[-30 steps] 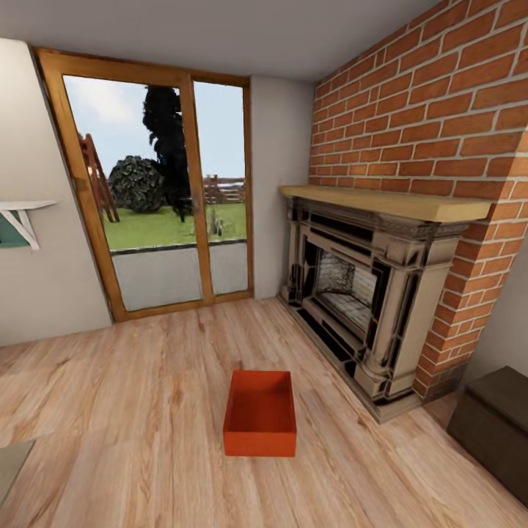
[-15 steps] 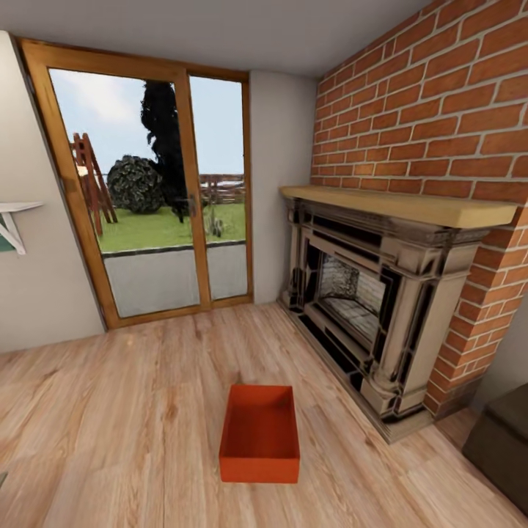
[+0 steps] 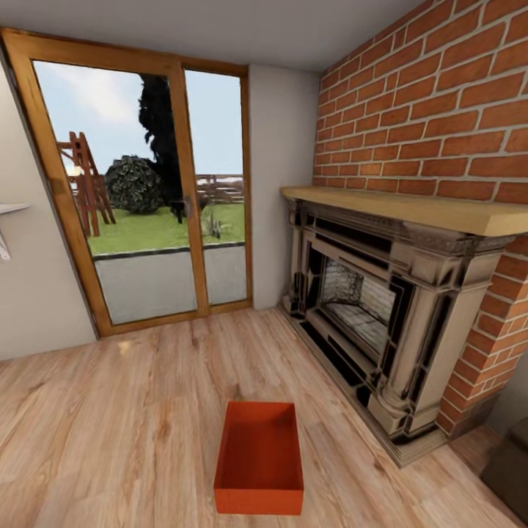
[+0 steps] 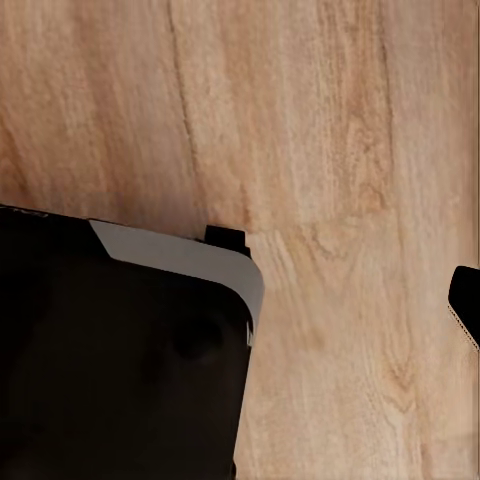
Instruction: Move the two storage containers from the living room to the garage. In the garage, place one container on the floor and stack the other container on top of it (either order is fine).
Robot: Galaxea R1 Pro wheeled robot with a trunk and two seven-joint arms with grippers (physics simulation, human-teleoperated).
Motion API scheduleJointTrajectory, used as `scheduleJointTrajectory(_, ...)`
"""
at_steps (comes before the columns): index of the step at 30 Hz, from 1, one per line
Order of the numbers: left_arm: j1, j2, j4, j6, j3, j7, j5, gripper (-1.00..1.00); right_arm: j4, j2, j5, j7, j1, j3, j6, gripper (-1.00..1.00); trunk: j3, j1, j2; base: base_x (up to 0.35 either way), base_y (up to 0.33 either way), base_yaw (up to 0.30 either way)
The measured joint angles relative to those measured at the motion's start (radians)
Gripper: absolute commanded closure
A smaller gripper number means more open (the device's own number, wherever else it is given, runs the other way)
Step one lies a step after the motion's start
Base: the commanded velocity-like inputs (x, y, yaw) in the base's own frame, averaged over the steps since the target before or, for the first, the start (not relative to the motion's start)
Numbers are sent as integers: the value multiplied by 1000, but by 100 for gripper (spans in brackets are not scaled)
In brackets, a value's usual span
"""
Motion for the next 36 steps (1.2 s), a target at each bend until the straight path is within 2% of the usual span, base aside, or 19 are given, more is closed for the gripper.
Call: scheduleJointTrajectory(36, 0, 0, 0, -1, 0, 0, 0, -100, 0, 4, -1, -1, 0, 0, 0, -100, 0, 0, 0, 306, 0, 11)
